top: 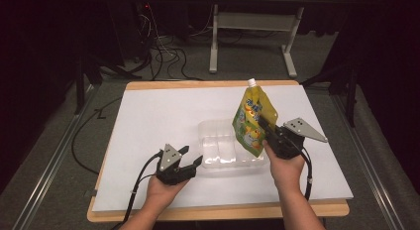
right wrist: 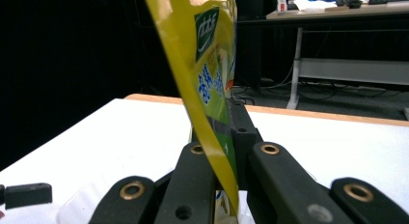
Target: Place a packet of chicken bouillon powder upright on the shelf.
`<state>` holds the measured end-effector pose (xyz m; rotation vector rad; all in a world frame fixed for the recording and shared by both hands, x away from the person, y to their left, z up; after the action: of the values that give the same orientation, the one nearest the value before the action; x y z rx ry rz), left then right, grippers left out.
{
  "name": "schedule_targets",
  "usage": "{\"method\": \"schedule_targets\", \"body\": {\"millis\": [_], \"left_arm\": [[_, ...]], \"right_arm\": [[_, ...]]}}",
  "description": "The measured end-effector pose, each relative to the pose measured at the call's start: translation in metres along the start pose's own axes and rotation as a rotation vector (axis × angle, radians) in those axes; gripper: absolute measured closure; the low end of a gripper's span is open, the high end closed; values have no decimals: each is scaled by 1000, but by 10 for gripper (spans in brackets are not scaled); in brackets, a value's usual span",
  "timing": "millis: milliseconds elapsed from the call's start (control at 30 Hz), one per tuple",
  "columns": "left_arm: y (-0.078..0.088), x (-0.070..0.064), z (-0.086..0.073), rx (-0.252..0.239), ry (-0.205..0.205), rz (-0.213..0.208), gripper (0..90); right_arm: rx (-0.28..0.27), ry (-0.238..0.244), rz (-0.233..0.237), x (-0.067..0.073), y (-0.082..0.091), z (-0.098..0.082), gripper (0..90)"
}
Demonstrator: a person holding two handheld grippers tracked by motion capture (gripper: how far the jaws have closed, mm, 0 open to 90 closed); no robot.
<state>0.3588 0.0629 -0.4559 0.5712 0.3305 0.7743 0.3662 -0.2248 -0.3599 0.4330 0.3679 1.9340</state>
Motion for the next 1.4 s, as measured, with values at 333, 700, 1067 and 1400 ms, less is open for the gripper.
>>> {"method": "schedule_targets", "body": {"millis": [333, 700, 1067, 1400], "left_arm": [[-21, -3, 0, 29, 24, -2, 466], [-28, -5, -2, 56, 7, 33, 508], [-31, -9, -5, 75, -25, 61, 532], [-31, -8, -5, 77, -28, 68, 557]], "right_arm": [[10, -20, -27, -3, -12, -4, 900], [14, -18, -54, 1, -20, -6, 900], [23, -42, -59, -1, -28, -10, 900], [22, -46, -66, -3, -32, -17, 900]]}}
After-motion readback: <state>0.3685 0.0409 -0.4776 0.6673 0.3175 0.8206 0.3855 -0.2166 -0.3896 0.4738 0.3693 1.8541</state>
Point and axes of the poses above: each handheld gripper's, and its own axes: y roughly backward along the jaws, z roughly out of its top, x roughly to its left, the point moved 3 cm from there along -y, roughly forward along the jaws, and after that the axes turned 14 degrees about x, right-handed, at the moved point
